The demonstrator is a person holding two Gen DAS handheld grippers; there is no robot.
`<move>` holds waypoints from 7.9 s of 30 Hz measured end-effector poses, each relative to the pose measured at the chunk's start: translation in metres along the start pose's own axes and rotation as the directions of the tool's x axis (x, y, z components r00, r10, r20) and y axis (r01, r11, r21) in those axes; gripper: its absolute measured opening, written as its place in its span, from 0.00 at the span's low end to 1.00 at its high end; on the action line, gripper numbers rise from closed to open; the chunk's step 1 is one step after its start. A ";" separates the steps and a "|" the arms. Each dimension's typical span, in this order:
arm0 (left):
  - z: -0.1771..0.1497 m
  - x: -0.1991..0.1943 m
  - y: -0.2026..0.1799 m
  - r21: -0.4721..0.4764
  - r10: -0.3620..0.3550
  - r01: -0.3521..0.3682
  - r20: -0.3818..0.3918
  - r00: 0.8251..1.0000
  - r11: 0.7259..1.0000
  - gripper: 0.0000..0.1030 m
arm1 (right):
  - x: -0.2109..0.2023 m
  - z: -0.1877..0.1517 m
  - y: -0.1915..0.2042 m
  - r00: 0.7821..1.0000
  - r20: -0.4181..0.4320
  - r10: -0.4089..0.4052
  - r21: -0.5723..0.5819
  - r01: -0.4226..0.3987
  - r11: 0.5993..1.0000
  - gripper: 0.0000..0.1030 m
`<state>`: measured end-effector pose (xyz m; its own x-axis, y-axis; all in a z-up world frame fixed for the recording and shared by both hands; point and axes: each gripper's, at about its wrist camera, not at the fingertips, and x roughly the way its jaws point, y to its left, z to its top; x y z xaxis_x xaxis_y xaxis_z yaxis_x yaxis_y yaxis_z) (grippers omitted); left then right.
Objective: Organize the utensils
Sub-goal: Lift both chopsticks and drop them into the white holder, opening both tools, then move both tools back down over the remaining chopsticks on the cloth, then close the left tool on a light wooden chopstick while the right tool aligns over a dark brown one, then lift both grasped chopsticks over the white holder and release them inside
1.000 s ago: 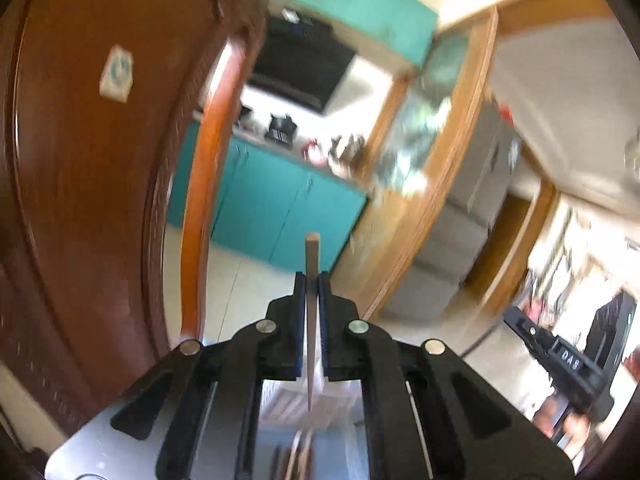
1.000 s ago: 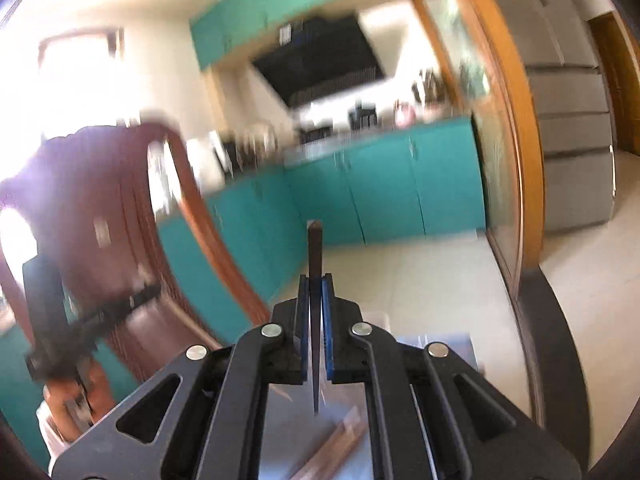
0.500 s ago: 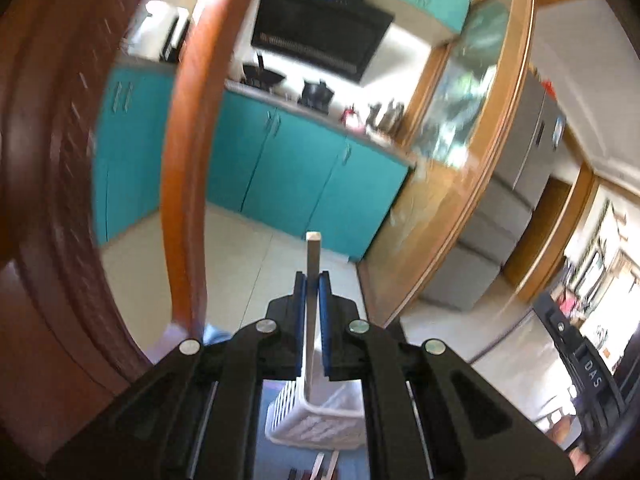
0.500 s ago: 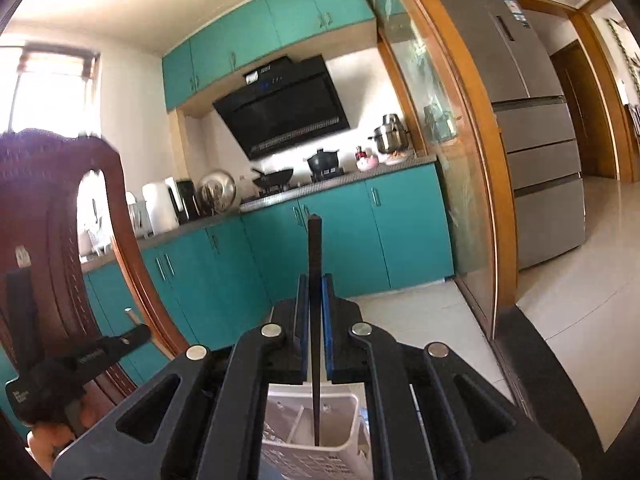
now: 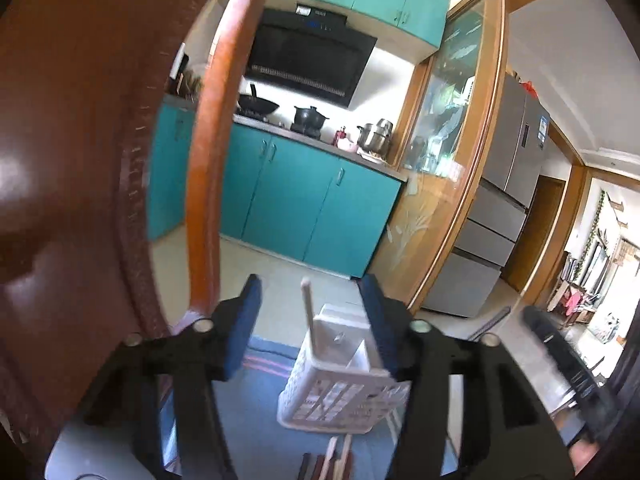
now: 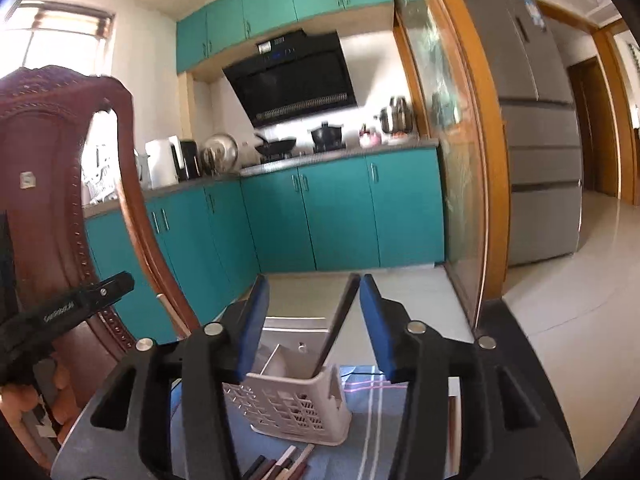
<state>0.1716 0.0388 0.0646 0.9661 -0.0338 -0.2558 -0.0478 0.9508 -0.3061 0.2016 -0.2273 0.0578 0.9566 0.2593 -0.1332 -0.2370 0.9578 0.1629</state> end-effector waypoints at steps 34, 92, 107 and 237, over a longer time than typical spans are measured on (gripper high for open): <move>-0.064 -0.004 0.034 0.206 0.383 -0.341 -0.213 0.899 0.917 0.82 | 0.085 -0.183 0.061 0.648 -0.761 -0.001 0.014 0.019 1.000 0.25; -0.125 0.045 0.004 0.317 0.342 -0.217 -0.421 0.840 0.923 0.87 | 0.054 -0.167 0.008 0.646 -0.757 -0.095 -0.008 0.136 0.991 0.08; -0.138 0.054 -0.001 0.339 0.336 -0.185 -0.468 0.817 0.922 0.87 | 0.053 -0.169 0.005 0.635 -0.765 -0.106 -0.016 0.146 0.989 0.09; 0.044 0.062 -0.029 0.063 0.023 -0.021 -0.041 0.999 0.998 0.09 | -0.010 0.064 0.027 0.962 -0.231 0.147 0.112 -0.124 0.986 0.06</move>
<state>0.2441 0.0225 0.0980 0.9536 -0.0241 -0.3002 -0.0518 0.9688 -0.2424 0.1968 -0.2115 0.1265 0.8460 0.4187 -0.3301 -0.3328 0.8984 0.2866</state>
